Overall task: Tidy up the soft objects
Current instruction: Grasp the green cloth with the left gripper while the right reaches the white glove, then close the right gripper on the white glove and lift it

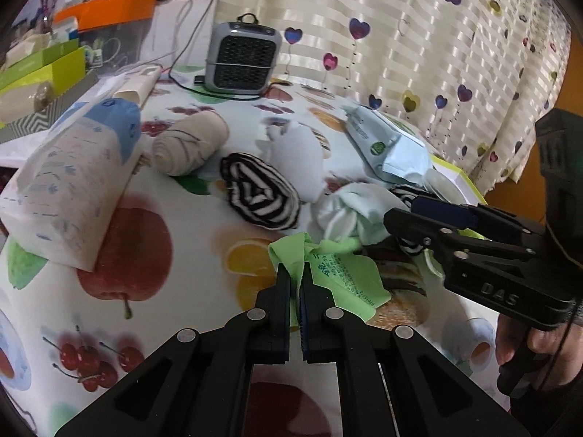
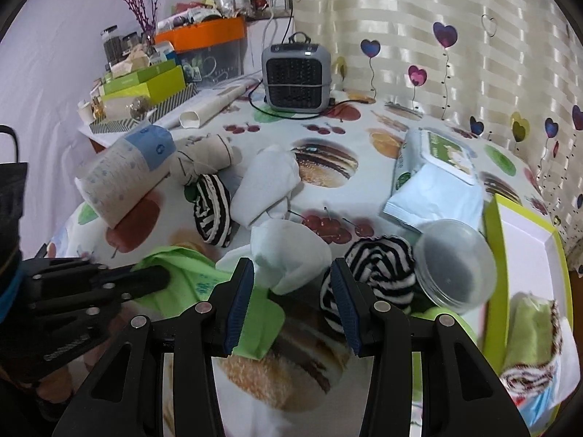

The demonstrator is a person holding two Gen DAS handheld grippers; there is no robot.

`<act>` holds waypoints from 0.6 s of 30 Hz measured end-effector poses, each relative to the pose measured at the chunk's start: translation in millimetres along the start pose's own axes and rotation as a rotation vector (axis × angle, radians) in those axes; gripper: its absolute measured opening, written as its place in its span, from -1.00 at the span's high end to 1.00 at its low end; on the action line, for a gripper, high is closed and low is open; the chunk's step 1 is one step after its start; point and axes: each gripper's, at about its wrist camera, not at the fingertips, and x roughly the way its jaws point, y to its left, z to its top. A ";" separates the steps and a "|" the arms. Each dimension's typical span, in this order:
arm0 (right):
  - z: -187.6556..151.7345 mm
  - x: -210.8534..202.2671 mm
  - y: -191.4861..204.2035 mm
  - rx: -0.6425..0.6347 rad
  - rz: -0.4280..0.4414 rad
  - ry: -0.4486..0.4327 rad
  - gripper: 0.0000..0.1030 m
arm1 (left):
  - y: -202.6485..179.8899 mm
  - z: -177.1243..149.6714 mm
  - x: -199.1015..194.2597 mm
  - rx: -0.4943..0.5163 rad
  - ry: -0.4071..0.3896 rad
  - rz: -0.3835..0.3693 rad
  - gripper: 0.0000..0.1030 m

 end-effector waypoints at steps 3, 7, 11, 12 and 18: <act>2.4 8.2 3.8 -0.004 0.007 0.021 0.12 | 6.5 1.1 -0.4 -0.013 -0.003 0.001 0.92; 3.6 13.3 7.1 -0.012 0.018 0.028 0.14 | 14.0 1.5 0.3 -0.028 -0.004 0.000 0.92; 2.2 14.5 8.0 -0.016 0.022 0.029 0.59 | 17.8 2.0 -1.5 -0.037 -0.010 0.001 0.92; 1.7 13.6 8.1 -0.015 0.022 0.025 0.62 | 18.2 2.3 -2.7 -0.038 -0.014 0.002 0.92; 1.9 0.0 12.2 -0.019 0.031 -0.016 0.71 | 17.9 5.4 -13.1 -0.038 -0.045 0.008 0.92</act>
